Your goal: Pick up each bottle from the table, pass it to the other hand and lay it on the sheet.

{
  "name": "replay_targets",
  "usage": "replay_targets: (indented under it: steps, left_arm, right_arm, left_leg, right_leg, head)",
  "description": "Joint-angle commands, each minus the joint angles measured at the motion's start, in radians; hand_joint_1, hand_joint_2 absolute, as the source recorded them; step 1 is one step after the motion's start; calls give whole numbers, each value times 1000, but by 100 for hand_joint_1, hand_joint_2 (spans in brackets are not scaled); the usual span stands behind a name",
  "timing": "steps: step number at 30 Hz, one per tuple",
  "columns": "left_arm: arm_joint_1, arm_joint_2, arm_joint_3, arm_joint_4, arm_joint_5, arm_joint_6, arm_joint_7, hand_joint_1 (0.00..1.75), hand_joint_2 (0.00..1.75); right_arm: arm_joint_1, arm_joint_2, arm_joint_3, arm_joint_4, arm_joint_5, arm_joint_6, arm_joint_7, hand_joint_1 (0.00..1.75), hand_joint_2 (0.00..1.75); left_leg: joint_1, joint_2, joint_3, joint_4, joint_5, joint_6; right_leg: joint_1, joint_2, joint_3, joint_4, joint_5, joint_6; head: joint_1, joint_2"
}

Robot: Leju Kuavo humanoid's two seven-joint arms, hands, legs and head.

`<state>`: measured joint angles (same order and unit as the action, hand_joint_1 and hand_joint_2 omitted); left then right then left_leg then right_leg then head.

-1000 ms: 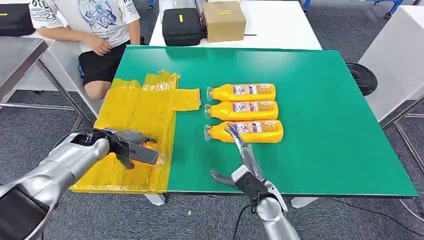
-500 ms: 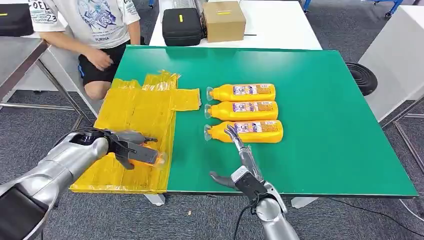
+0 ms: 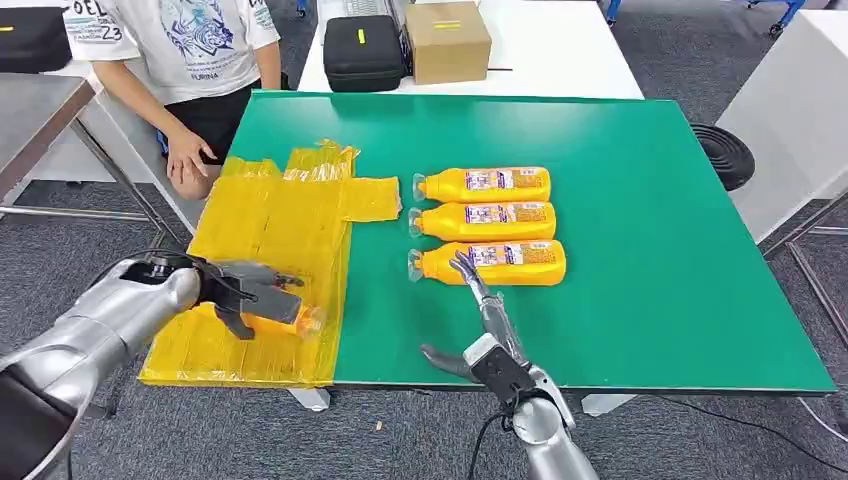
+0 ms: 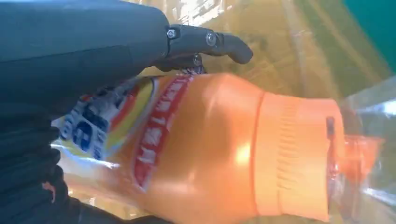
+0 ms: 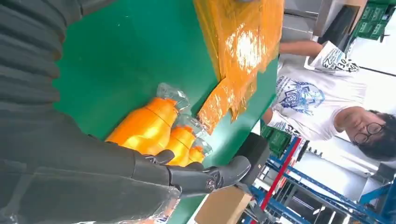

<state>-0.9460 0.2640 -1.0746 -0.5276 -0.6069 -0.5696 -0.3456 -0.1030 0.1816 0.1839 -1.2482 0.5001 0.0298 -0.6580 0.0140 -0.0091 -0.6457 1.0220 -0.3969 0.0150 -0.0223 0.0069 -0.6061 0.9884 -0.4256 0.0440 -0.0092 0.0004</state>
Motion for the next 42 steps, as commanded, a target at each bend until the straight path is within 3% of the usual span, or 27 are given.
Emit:
replay_targets:
  steps: [1,13,21,27,30,35,39,42]
  left_arm:
    - [-76,9,-145,-2,17,-31,6,0,175]
    - [-60,23,-182,-11,37,-27,0,0,175]
    - [-100,-15,-141,-24,110,39,16,0,175]
    - [-103,85,-105,-196,197,79,41,0,175]
    - [-104,169,-93,-315,220,71,73,0,175]
    - [-103,196,-85,-359,231,66,97,0,175]
    - [-128,268,-103,-473,240,17,129,0,175]
    - [-134,270,-118,-482,234,0,143,0,175]
  right_arm:
    - [-30,-12,-13,29,-6,-5,14,0,175]
    - [-17,-8,-21,7,-9,-3,24,0,175]
    - [6,-10,-42,-55,-10,2,56,0,175]
    - [34,-16,-46,-69,-9,3,56,0,175]
    - [36,-16,-38,-57,-6,8,53,0,175]
    - [31,-16,-35,-57,-6,9,54,0,175]
    - [17,-27,-36,-45,-14,5,52,0,175]
    - [17,-27,-41,-44,-18,3,51,0,175]
  left_leg:
    - [1,0,2,1,-1,0]
    - [0,0,0,0,0,0]
    - [0,-2,-1,1,0,0]
    - [1,0,-2,1,-1,0]
    - [1,1,-1,1,-1,0]
    - [1,2,-1,1,-1,0]
    - [2,2,0,2,-2,0]
    - [2,4,0,3,-3,0]
  right_leg:
    - [1,-2,3,0,-1,-2]
    - [0,0,0,0,0,-1]
    - [1,-3,0,0,-1,-1]
    - [1,-1,-1,0,-1,-2]
    - [1,1,-1,0,0,-2]
    - [2,1,-1,1,-1,-2]
    - [3,1,0,1,-1,-2]
    - [3,2,0,1,-2,-3]
  head:
    - [0,0]
    - [0,0]
    - [0,0]
    - [0,0]
    - [0,0]
    - [0,0]
    - [0,0]
    - [0,0]
